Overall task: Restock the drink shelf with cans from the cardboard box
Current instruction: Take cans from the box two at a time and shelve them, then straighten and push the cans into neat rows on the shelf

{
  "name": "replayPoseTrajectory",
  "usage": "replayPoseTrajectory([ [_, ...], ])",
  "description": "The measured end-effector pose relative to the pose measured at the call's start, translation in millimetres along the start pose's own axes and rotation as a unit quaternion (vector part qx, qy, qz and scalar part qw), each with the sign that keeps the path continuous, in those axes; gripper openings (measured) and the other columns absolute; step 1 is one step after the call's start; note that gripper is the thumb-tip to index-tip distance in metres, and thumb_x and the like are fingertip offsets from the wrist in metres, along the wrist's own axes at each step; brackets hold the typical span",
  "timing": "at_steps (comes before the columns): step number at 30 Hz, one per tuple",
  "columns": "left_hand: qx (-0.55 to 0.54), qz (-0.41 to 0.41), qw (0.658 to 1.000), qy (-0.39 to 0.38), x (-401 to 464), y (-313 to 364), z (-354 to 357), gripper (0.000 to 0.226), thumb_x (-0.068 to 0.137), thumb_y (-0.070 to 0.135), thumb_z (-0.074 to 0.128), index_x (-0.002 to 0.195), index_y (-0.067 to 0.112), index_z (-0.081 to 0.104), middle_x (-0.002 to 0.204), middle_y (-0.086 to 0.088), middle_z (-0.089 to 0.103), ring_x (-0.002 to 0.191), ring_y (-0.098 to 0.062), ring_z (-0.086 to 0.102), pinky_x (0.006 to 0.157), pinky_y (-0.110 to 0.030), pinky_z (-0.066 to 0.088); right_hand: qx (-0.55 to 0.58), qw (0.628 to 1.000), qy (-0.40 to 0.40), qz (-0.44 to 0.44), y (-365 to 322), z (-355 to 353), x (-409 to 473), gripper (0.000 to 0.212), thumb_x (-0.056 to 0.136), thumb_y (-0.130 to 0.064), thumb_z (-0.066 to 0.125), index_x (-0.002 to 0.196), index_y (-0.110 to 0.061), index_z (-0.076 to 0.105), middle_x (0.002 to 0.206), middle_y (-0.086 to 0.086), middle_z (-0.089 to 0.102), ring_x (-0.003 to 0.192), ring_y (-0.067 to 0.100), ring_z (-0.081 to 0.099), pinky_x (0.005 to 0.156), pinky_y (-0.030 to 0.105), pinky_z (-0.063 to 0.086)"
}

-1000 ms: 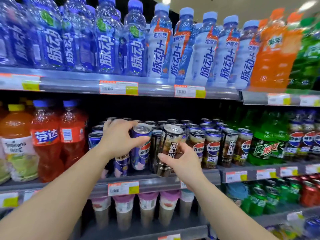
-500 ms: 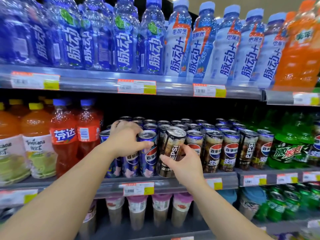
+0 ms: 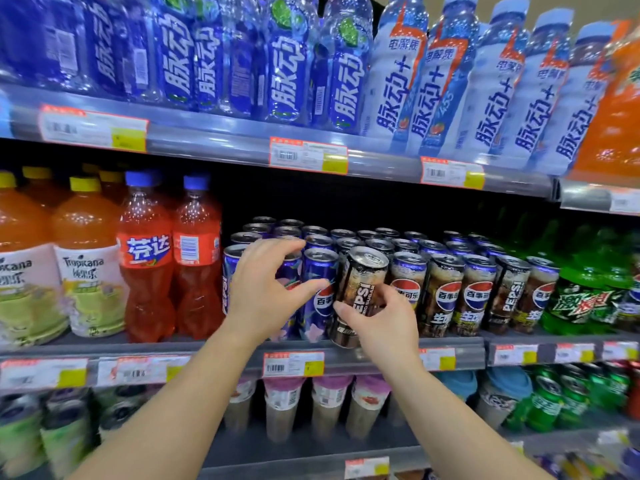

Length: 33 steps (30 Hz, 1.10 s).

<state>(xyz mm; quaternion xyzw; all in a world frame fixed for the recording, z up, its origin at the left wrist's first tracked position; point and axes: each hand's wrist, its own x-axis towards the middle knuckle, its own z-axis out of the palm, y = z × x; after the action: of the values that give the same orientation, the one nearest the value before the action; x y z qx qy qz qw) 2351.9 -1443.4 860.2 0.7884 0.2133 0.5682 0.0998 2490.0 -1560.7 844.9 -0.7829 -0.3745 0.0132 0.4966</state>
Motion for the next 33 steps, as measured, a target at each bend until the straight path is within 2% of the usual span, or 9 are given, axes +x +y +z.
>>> replayPoseTrajectory([
  [2, -0.006, 0.002, 0.999, 0.032, -10, 2, 1, 0.052, 0.066, 0.044, 0.084, 0.108, 0.016, 0.068, 0.104, 0.005, 0.067, 0.102, -0.013, 0.057, 0.088, -0.004, 0.034, -0.005, 1.000, 0.008, 0.005, 0, 2, -1, 0.085, 0.073, -0.053, 0.076, 0.142, -0.018, 0.043, 0.143, -0.001, 0.045, 0.127, 0.018, 0.046, 0.098, 0.034, 0.042],
  [5, -0.025, -0.014, 0.999, 0.025, -28, 5, 2, 0.033, 0.075, 0.041, 0.074, 0.101, 0.022, 0.066, 0.095, 0.017, 0.063, 0.089, -0.007, 0.059, 0.081, -0.011, 0.041, -0.012, 1.000, 0.019, 0.013, 1, 8, -3, 0.086, 0.072, -0.056, 0.076, 0.142, -0.018, 0.043, 0.142, -0.002, 0.047, 0.127, 0.018, 0.047, 0.099, 0.036, 0.044],
  [8, -0.110, -0.104, 0.979, -0.139, -46, 3, 11, 0.020, 0.081, 0.027, 0.070, 0.100, 0.032, 0.066, 0.091, 0.017, 0.068, 0.083, -0.004, 0.064, 0.077, -0.026, 0.052, -0.031, 0.999, 0.025, 0.017, 2, 13, -3, 0.087, 0.073, -0.056, 0.074, 0.144, -0.018, 0.041, 0.142, -0.001, 0.046, 0.128, 0.018, 0.045, 0.096, 0.035, 0.043],
  [11, -0.145, -0.133, 0.947, -0.255, -54, 2, 19, 0.033, 0.088, 0.025, 0.060, 0.117, 0.039, 0.062, 0.110, 0.022, 0.066, 0.103, 0.007, 0.060, 0.093, -0.024, 0.050, -0.041, 0.998, 0.031, 0.025, 0, 14, -2, 0.085, 0.076, -0.056, 0.072, 0.145, -0.019, 0.039, 0.145, -0.001, 0.044, 0.129, 0.018, 0.045, 0.091, 0.035, 0.043],
  [13, -0.174, -0.175, 0.935, -0.254, -51, 0, 19, 0.034, 0.092, 0.018, 0.058, 0.124, 0.031, 0.060, 0.114, 0.019, 0.065, 0.104, 0.009, 0.059, 0.095, -0.020, 0.049, -0.034, 0.998, 0.036, 0.033, -1, 14, -1, 0.087, 0.076, -0.056, 0.073, 0.146, -0.018, 0.037, 0.146, -0.001, 0.043, 0.131, 0.019, 0.044, 0.094, 0.035, 0.043],
  [17, -0.215, -0.230, 0.923, -0.221, -43, -4, 13, 0.026, 0.094, 0.009, 0.054, 0.117, 0.019, 0.061, 0.102, 0.004, 0.071, 0.087, 0.006, 0.066, 0.072, -0.005, 0.046, -0.031, 0.998, 0.040, 0.035, -4, 18, -1, 0.088, 0.075, -0.055, 0.074, 0.145, -0.017, 0.038, 0.143, 0.000, 0.045, 0.128, 0.019, 0.046, 0.092, 0.034, 0.043],
  [21, -0.226, -0.242, 0.920, -0.210, -39, -6, 12, 0.022, 0.093, 0.013, 0.056, 0.104, 0.031, 0.061, 0.081, 0.001, 0.075, 0.081, -0.005, 0.068, 0.067, -0.022, 0.052, -0.034, 0.998, 0.037, 0.031, -4, 21, -1, 0.086, 0.076, -0.055, 0.074, 0.145, -0.020, 0.037, 0.141, -0.001, 0.044, 0.126, 0.019, 0.047, 0.093, 0.035, 0.044],
  [24, -0.225, -0.254, 0.919, -0.199, -39, -10, 18, 0.020, 0.092, 0.013, 0.058, 0.105, 0.027, 0.063, 0.079, 0.000, 0.075, 0.080, -0.011, 0.069, 0.073, -0.024, 0.051, -0.038, 0.997, 0.047, 0.038, -4, 24, 3, 0.085, 0.074, -0.056, 0.074, 0.144, -0.022, 0.038, 0.140, -0.002, 0.044, 0.124, 0.018, 0.049, 0.090, 0.036, 0.046],
  [33, -0.186, -0.234, 0.922, -0.244, -46, 0, 31, 0.019, 0.090, 0.017, 0.063, 0.095, 0.035, 0.065, 0.093, 0.011, 0.072, 0.087, 0.005, 0.064, 0.080, -0.016, 0.048, -0.025, 0.998, 0.046, 0.025, 4, 30, 11, 0.075, 0.071, -0.055, 0.077, 0.128, -0.026, 0.039, 0.123, -0.007, 0.052, 0.106, 0.016, 0.057, 0.081, 0.039, 0.053],
])
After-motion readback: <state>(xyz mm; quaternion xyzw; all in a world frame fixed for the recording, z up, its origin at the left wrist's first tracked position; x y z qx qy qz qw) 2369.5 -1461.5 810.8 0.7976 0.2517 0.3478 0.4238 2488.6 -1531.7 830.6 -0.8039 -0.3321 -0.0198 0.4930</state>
